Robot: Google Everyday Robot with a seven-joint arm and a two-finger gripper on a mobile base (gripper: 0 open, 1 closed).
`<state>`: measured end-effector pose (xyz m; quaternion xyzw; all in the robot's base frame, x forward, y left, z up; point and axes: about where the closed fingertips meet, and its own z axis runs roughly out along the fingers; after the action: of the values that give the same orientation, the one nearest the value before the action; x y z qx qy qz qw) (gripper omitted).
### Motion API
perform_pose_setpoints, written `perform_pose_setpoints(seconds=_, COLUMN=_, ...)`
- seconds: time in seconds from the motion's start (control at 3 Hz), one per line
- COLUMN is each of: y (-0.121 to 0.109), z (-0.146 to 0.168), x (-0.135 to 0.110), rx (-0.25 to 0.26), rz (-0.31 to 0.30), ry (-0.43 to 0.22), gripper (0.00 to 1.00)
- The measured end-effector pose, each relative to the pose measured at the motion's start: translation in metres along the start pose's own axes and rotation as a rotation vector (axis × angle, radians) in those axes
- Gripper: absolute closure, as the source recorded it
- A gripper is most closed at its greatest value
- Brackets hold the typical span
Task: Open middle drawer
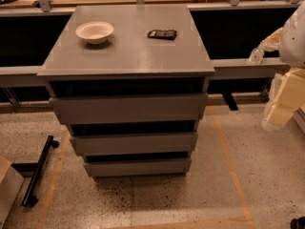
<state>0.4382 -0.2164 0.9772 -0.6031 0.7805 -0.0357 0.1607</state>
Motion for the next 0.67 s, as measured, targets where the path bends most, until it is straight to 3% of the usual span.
perform_pose_setpoints(seconds=0.33, y=0.0, z=0.0, x=0.0, rx=0.0, rz=0.0, ry=0.0, gripper=0.0)
perform_pose_setpoints(seconds=0.67, y=-0.008, z=0.017, x=0.008, rx=0.009, rz=0.025, ry=-0.045, gripper=0.0)
